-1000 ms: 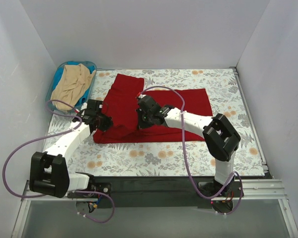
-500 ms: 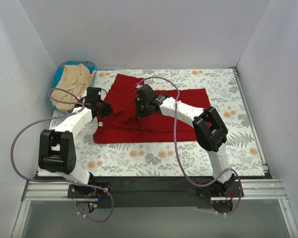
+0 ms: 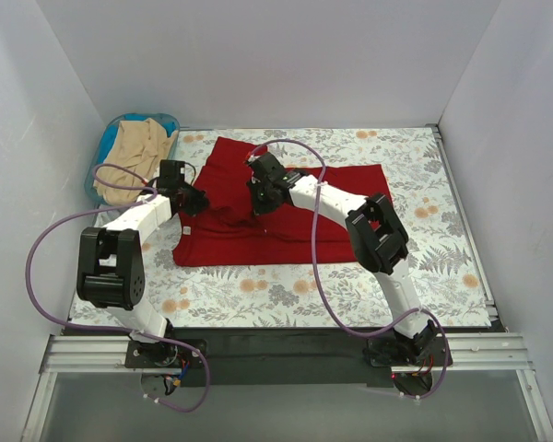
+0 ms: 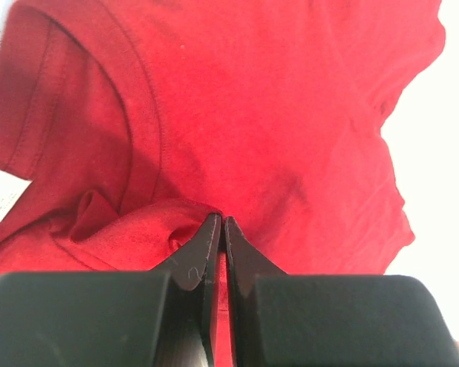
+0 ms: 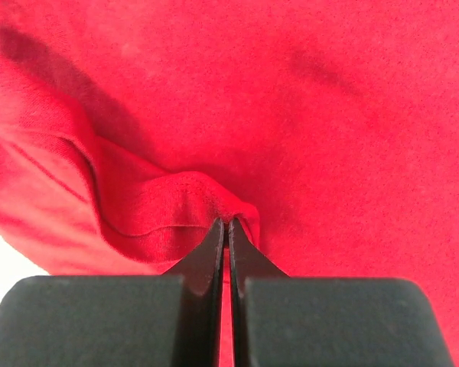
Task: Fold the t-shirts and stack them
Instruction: Fold the tshirt
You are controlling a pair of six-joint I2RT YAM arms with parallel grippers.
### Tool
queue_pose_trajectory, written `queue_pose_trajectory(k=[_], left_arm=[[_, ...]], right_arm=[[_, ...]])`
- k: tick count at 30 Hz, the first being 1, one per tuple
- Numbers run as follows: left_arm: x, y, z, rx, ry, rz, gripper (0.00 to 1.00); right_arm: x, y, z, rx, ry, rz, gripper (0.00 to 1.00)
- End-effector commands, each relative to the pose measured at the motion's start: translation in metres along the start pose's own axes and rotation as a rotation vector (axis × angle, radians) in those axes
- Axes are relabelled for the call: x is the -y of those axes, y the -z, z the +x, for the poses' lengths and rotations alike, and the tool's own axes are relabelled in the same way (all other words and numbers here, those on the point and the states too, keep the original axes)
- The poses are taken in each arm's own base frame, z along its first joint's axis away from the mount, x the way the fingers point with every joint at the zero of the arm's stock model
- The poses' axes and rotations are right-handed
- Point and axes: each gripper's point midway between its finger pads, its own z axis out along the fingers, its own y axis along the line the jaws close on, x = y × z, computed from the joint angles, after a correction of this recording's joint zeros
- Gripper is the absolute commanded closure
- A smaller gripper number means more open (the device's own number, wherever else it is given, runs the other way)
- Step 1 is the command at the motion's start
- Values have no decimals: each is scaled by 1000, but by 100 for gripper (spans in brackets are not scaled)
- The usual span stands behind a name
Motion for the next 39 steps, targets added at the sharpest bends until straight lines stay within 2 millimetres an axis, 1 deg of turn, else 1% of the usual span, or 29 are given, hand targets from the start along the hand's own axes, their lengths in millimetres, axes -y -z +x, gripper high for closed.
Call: queue_pose_trajectory(k=[1,10,18,26,30,34,35,36,37,39], left_arm=[[23,4,-12,16,-5,73,100],[27,-2,-15,2,4,126,100],[28,-4,-22,1,16,182,100],[26,-10,-21,-18,17,209,100],[26,-14,-18,-38,9,225,100],[32,-16,-16,-54,-1,259,100],[34,-17,-15,-62,-6,269,100],[34,-18,-14,-68,-4,269,100],[34,-18,-13,-73,-6,272,100],[40,-21,-15,-70,-9,296,100]], right_arm=[[2,1,-16,24,22,-3,99],[11,-5,-28,43,29,11,99],[12,-13,-39,62,54,4,99],[19,-17,-42,69,67,22,99],[23,-15,-46,83,68,30,99],[28,-12,-45,84,50,36,99],[31,-14,-41,76,38,38,99],[33,-12,-42,84,31,36,99],[36,-13,-37,73,21,38,99],[38,-10,-36,80,3,38,99]])
